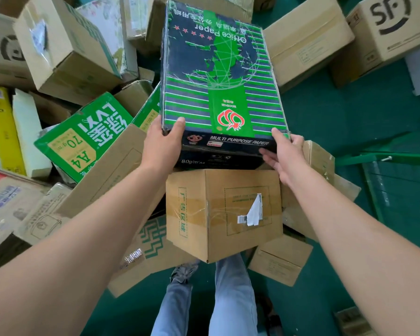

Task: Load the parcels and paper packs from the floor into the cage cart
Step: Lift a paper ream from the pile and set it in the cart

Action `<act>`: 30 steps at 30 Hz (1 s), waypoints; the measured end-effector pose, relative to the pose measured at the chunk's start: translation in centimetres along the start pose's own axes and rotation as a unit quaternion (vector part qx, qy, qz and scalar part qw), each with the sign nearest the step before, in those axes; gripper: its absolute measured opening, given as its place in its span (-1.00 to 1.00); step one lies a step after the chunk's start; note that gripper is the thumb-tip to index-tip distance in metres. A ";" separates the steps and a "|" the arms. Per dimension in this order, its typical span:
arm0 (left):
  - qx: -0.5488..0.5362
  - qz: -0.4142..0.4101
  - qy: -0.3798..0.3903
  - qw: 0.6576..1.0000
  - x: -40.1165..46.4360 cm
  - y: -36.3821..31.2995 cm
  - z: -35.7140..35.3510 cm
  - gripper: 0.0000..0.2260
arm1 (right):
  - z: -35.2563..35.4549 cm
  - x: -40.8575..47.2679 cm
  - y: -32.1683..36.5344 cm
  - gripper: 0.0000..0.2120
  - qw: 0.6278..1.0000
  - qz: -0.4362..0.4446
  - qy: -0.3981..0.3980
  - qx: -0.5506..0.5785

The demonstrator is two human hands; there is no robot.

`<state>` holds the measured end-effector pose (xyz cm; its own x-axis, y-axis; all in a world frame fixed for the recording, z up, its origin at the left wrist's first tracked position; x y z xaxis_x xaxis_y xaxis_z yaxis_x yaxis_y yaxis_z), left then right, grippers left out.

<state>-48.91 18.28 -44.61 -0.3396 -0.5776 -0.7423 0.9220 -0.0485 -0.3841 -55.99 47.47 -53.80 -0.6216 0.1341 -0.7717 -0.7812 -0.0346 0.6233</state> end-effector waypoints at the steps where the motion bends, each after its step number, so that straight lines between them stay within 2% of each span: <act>1: -0.024 0.007 0.001 1.000 -0.4 -0.8 0.5 -0.29 | -0.3 -0.9 0.9 -0.64 1.000 0.009 -0.004 0.016; 4: -0.089 -0.010 -0.002 0.996 -2.6 -4.0 2.6 -0.75 | -1.2 -3.9 4.3 -0.65 0.997 0.052 -0.024 0.052; 6: -0.132 -0.021 -0.008 0.991 -3.6 -6.0 4.2 -0.83 | -1.6 -5.8 6.8 -0.65 0.994 0.087 -0.034 0.061; 11: -0.156 -0.025 -0.016 0.987 -6.9 -8.6 8.8 -0.70 | -1.7 -11.6 11.9 -0.65 0.986 0.151 -0.028 0.063; 16: -0.166 -0.035 0.006 0.985 -13.3 -8.3 14.3 -0.54 | -0.2 -21.9 15.9 -0.62 0.974 0.222 -0.036 0.031; 22: -0.113 -0.084 0.019 0.990 -24.1 -9.1 22.1 -0.58 | 2.7 -37.5 19.9 -0.54 0.962 0.268 -0.057 -0.013; 26: -0.099 -0.123 0.035 0.987 -30.1 -8.3 26.3 -0.65 | 4.2 -47.3 19.6 -0.52 0.960 0.265 -0.087 -0.025; 30: -0.084 -0.137 0.058 0.985 -34.5 -6.0 29.5 -0.59 | 4.7 -55.2 18.1 -0.47 0.960 0.251 -0.118 -0.041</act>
<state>-37.28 14.43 -0.52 -0.6000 -0.4640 -0.6517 0.7517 -0.0483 -0.6577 -35.54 44.06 0.69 -0.8980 0.3005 -0.3214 -0.3954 -0.2305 0.8891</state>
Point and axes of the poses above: each hand's wrist, its own x-axis towards the middle knuckle, its own z-axis out of the back of the hand, y = z × x, the point moved 5 cm from there along x, towards the middle knuckle, and after that the axes turned 11 degrees about z, right-handed, at the moved point
